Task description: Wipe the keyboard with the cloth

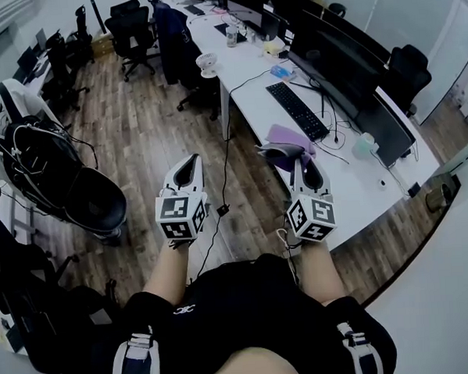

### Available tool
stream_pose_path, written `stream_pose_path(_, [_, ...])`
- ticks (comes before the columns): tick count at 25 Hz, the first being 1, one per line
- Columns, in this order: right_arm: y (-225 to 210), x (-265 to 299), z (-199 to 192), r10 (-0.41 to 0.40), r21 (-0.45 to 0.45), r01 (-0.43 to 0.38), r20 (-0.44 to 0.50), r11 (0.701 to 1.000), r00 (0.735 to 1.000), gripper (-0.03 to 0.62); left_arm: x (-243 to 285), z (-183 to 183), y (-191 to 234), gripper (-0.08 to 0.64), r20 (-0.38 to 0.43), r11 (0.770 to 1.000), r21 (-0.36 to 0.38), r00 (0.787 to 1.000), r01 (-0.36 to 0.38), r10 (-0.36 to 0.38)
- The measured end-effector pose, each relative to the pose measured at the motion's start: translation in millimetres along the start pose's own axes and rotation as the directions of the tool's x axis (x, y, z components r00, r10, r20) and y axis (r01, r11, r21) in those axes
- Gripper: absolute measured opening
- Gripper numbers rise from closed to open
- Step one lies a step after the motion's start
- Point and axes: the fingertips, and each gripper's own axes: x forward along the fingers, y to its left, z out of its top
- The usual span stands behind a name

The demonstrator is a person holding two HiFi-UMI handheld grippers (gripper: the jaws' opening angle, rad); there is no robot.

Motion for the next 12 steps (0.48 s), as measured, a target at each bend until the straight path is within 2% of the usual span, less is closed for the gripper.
stream_pose_path(6, [16,24,-11,-0.018,0.005,0.018,-0.025,1.0,1.0,0.103,16,-7,27,0.012,-0.021,1.0,-0.011,0.999,0.025,-0.025])
stream_pose_path(12, [6,65,-26,-0.033,0.019,0.033,-0.03,0.999,0.999,0.103,56,-21,41,0.012,-0.049,0.999,-0.006,0.998,0.037,-0.037])
